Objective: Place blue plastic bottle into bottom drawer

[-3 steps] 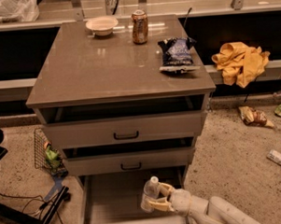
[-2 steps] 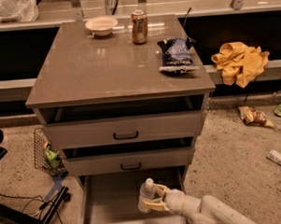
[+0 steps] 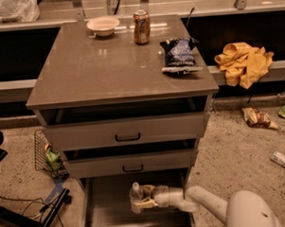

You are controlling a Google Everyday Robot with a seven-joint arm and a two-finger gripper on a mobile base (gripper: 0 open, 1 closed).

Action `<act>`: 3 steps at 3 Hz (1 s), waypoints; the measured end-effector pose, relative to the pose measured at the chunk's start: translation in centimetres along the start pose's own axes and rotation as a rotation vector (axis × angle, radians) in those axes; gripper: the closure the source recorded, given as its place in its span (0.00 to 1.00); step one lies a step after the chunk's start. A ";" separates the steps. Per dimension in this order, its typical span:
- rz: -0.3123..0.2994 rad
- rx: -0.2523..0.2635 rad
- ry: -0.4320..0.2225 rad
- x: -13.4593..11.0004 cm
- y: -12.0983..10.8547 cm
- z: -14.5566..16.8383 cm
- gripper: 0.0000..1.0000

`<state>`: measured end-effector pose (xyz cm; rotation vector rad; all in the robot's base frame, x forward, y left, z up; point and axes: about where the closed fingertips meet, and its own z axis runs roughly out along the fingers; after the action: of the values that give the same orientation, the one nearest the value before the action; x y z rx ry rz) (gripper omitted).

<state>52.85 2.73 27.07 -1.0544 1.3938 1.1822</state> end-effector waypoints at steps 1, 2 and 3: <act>-0.011 -0.040 0.012 1.6 -1.7 1.5 1.00; -0.056 -0.023 -0.025 2.7 -0.9 1.5 1.00; -0.086 -0.003 -0.054 3.3 0.6 1.2 1.00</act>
Offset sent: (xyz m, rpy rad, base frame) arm -0.0039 0.0033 -0.0328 0.0465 -0.1017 -0.0067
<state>52.02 3.98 23.81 -1.0665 1.2923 1.1425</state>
